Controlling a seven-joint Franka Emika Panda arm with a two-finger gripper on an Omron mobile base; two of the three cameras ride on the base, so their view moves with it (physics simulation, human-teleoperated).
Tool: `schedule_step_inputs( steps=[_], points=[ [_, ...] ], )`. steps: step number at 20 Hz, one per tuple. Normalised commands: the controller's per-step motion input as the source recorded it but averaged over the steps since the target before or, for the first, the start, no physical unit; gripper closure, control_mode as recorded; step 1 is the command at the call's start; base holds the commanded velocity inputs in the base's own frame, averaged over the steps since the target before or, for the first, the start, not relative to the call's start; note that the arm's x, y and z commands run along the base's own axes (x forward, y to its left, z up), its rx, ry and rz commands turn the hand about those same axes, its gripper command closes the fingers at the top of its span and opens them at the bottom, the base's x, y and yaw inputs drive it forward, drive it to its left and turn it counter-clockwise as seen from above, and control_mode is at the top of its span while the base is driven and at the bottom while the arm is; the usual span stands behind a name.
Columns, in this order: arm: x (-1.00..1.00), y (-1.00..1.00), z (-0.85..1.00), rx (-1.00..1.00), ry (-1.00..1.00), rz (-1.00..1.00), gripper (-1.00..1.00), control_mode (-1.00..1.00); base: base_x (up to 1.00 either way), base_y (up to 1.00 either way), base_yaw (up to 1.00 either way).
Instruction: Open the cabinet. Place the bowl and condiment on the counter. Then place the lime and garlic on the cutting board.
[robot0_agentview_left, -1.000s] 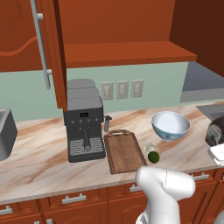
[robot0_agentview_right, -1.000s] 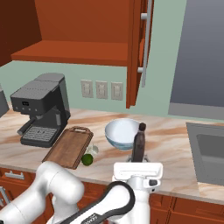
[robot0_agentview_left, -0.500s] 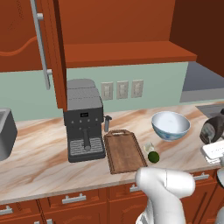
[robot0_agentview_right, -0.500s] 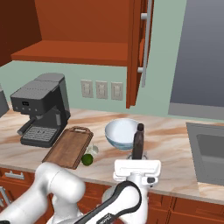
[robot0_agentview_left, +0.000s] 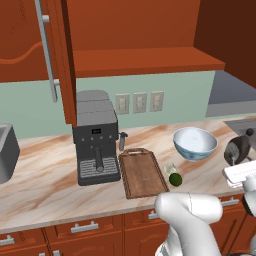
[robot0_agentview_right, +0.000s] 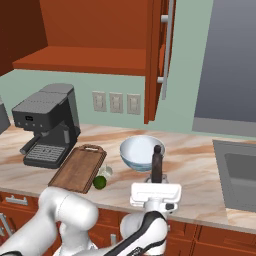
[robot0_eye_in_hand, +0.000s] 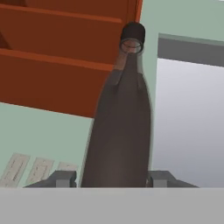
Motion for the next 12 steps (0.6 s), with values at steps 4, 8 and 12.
schedule_step_inputs(
  steps=[4, 8, 12],
  points=[
    [0.09, -0.03, -0.27, -0.04, -0.07, -0.03, 1.0, -1.0, 0.0, 0.0, 0.0],
    [0.15, -0.01, -0.25, -0.04, -0.06, -0.03, 1.0, -1.0, 0.0, 0.0, 0.0],
    [0.19, 0.0, -0.23, -0.03, -0.05, -0.03, 1.0, -1.0, 0.0, 0.0, 0.0]
  ],
)
